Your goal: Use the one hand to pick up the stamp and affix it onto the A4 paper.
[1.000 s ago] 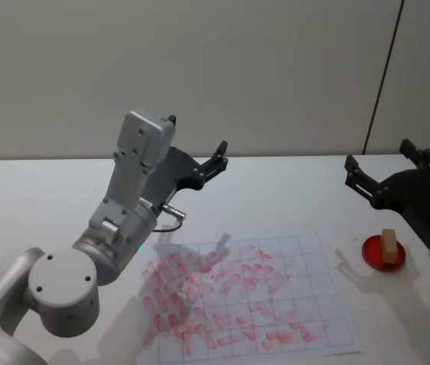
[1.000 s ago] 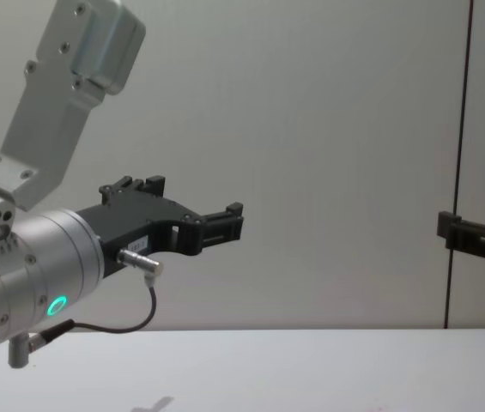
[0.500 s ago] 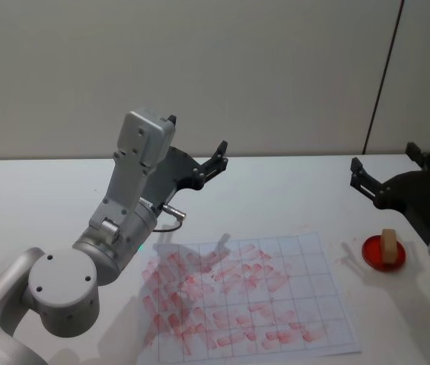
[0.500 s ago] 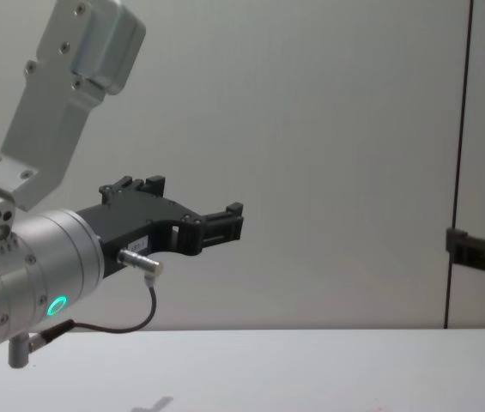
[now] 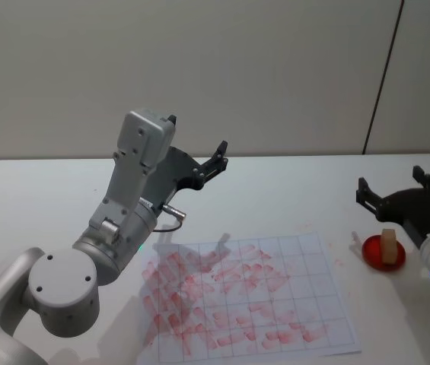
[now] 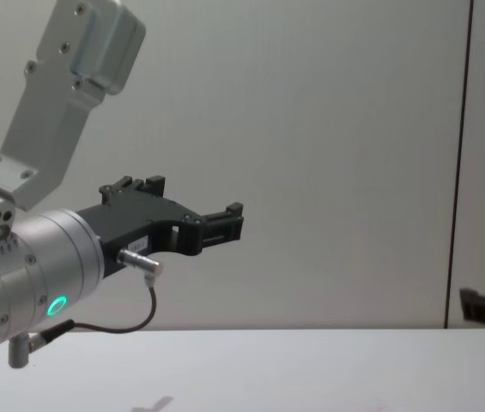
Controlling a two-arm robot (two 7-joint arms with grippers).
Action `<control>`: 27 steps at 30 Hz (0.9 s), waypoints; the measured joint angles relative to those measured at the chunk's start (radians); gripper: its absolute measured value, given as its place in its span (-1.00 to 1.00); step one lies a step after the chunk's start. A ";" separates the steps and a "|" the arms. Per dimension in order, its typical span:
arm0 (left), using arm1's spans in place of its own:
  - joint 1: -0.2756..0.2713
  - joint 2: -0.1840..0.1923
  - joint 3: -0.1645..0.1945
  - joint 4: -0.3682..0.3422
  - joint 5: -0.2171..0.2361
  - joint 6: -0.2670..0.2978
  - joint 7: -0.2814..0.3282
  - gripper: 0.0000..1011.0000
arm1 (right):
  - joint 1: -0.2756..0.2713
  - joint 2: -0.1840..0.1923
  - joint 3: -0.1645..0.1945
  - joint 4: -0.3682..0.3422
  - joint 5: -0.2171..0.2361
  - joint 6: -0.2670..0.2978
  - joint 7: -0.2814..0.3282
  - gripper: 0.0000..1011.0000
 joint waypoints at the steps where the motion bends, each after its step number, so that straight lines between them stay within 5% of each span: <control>1: 0.000 0.000 0.000 0.000 0.000 0.000 0.000 0.98 | 0.002 -0.003 -0.001 0.004 -0.003 0.007 -0.004 0.98; 27: 0.000 0.000 0.000 0.000 0.000 0.000 0.000 0.98 | -0.003 -0.068 -0.026 0.047 -0.041 0.148 -0.123 0.98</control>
